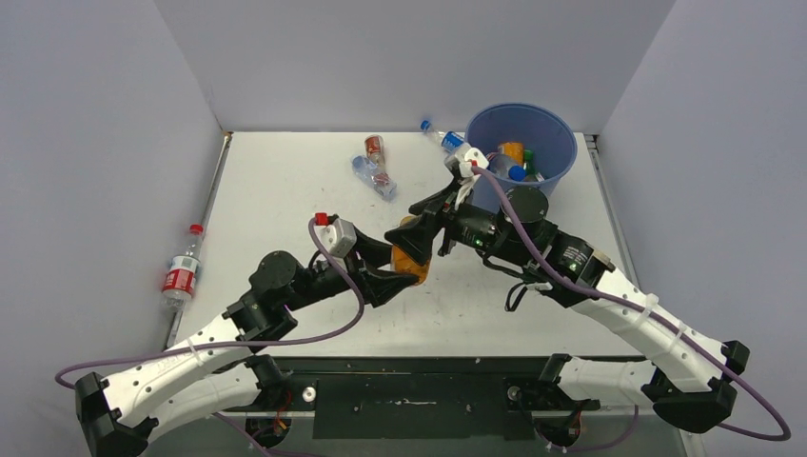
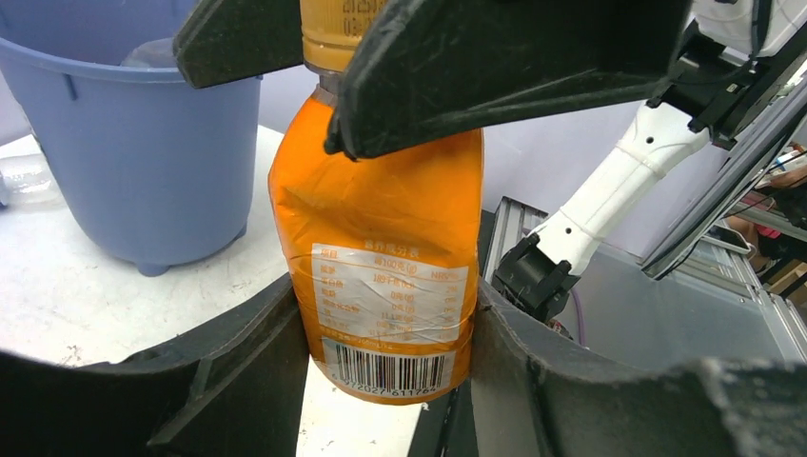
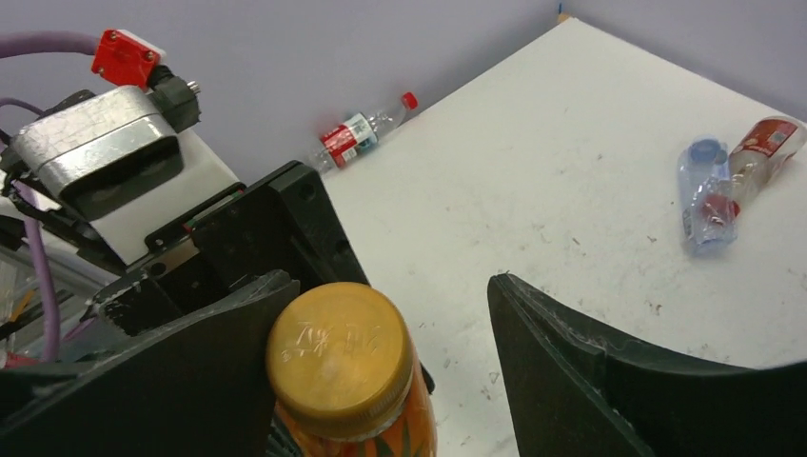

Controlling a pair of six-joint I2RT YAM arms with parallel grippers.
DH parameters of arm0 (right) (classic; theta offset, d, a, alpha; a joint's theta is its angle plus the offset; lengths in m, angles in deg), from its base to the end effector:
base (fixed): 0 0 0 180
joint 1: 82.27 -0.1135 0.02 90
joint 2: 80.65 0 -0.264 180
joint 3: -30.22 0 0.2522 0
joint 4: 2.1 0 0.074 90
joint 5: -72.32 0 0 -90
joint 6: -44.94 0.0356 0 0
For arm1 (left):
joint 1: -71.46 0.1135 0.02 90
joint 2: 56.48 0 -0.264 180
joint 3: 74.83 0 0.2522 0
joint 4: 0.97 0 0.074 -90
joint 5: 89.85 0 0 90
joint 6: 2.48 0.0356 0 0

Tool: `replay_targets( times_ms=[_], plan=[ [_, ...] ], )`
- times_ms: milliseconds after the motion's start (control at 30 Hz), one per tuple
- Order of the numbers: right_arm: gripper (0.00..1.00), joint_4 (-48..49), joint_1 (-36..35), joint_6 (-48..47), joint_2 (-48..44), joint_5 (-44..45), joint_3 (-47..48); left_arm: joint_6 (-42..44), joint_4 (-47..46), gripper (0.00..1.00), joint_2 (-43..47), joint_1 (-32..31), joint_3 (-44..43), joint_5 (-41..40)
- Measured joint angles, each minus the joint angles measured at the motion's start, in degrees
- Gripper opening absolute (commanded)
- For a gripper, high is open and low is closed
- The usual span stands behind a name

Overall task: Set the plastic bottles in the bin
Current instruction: Pick up the plastic bottle at the center of the board, then place the plastic bottle in the trash bin.

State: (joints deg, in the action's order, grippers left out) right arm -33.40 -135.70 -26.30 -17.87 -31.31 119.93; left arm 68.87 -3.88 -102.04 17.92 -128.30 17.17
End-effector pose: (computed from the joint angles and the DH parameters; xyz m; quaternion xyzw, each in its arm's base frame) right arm 0.1317 0.1916 0.4542 -0.2940 0.6713 0.4679 0.4940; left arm 0.1052 -0.1599 0.3570 0.2977 0.5671 -0.5252 0.5603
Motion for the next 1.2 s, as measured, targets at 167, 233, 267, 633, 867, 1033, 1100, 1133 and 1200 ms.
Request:
replay_targets(
  times_ms=[167,233,267,633,867,1033,1100,1133,1200],
  plan=[
    [0.17,-1.27,-0.83,-0.11,-0.11,-0.33,0.04,0.04,1.53,0.34,-0.94,0.04,-0.39,-1.01],
    [0.06,-1.77,-0.83,-0.13,-0.20,-0.22,0.09,-0.13,1.77,0.78,-1.03,0.00,-0.46,-0.94],
    [0.05,-1.99,-0.87,-0.22,-0.20,-0.02,0.24,-0.07,1.86,1.00,-1.03,0.00,-0.48,-1.01],
    [0.05,9.68,2.32,-12.98,-4.22,43.04,-1.42,9.51,7.89,0.96,6.82,-0.04,-3.65,-12.83],
    [0.05,28.52,25.35,-14.56,0.76,52.50,-2.40,16.24,9.66,0.96,9.62,-0.02,-0.20,-24.55],
    [0.05,30.77,38.60,-9.01,12.11,49.92,-0.09,18.32,12.50,0.96,9.14,-0.02,3.34,-30.71],
    [0.05,30.73,40.79,-8.35,16.20,48.87,-0.09,18.91,13.25,0.96,9.27,0.00,3.89,-32.11],
    [0.05,30.69,41.33,-8.17,18.08,48.28,-0.09,19.06,13.25,0.96,9.40,0.02,4.00,-32.61],
    [0.05,30.58,41.88,-7.85,21.31,47.12,-0.09,19.34,13.22,0.96,9.62,0.02,4.04,-33.27]
  ],
)
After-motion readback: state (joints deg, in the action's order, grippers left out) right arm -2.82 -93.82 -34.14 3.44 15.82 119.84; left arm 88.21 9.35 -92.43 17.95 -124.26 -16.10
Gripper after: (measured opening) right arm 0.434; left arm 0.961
